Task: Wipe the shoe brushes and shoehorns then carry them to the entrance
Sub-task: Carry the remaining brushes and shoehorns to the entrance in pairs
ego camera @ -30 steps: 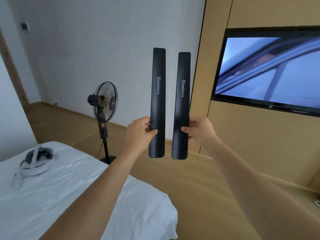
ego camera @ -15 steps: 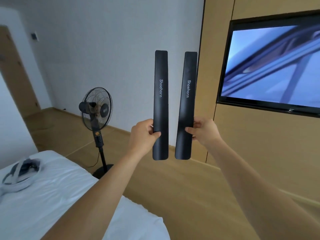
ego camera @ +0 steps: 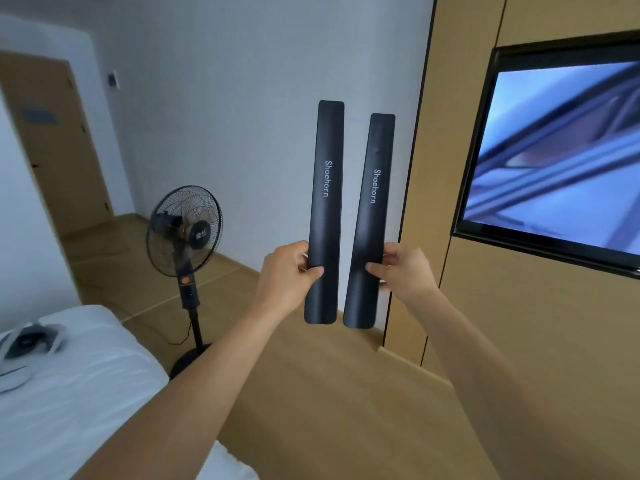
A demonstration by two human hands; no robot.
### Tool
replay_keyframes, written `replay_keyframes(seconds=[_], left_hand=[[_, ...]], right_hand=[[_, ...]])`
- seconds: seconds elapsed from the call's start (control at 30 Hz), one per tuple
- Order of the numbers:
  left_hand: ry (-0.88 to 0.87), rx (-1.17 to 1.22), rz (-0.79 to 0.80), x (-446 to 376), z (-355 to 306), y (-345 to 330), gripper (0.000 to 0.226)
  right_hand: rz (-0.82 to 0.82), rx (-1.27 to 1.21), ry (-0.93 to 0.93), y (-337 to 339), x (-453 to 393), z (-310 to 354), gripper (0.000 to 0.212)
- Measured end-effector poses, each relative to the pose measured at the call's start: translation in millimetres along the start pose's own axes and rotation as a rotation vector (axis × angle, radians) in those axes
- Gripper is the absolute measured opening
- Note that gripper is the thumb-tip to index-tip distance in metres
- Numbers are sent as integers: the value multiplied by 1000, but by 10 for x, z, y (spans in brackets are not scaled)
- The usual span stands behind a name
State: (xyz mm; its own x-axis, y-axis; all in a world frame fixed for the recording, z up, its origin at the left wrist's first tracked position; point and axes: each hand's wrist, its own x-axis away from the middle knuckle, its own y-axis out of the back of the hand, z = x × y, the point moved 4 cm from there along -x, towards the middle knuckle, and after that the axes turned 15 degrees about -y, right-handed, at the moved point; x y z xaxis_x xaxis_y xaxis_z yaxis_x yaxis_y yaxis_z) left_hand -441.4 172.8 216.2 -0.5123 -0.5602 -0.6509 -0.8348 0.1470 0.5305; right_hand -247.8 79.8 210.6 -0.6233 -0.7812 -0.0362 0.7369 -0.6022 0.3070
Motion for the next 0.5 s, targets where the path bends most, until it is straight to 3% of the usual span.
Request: replay_keyframes(seconds=[0.5], left_hand=[[23,10,-78,-1754,1397,-671,5]], right_hand=[[16,73,51,-257,-2314,172,21]])
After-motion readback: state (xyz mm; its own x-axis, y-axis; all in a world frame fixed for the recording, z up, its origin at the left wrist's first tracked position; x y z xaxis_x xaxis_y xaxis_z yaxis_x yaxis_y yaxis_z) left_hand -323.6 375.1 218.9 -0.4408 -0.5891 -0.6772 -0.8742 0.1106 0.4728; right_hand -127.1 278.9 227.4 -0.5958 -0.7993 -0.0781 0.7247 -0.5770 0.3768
